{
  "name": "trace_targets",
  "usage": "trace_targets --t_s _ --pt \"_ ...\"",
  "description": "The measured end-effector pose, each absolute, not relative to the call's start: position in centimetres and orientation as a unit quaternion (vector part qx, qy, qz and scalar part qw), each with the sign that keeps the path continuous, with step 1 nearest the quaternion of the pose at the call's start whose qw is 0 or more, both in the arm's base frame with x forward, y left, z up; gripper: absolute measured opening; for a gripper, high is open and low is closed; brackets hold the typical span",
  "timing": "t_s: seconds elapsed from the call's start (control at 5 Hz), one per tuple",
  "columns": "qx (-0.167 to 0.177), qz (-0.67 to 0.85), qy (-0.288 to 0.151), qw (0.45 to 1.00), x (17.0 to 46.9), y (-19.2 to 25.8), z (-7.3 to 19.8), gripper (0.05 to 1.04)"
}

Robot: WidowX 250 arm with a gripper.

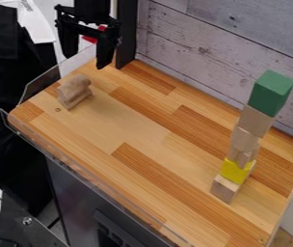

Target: Put the block on top of the green cube

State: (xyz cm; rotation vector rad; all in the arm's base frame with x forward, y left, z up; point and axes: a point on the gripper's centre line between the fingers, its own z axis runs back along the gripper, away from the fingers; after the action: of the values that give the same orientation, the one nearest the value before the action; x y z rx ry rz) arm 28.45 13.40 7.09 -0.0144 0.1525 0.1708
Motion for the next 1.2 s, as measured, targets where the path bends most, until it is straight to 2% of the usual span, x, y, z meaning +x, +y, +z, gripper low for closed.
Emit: trace_targets --t_s 0.2,0.4,0.6,1.2 --pt "-0.013 0.085 0.093 0.992 28.1 13.2 6.1 0.999" --pt "0.002 0.090 0.100 0.991 28.1 14.0 4.8 0.999" --pt "0.002 0.086 0.100 0.991 28.0 14.1 3.8 0.999" --pt "0.013 0.103 0.127 0.986 27.0 15.3 2.6 0.999"
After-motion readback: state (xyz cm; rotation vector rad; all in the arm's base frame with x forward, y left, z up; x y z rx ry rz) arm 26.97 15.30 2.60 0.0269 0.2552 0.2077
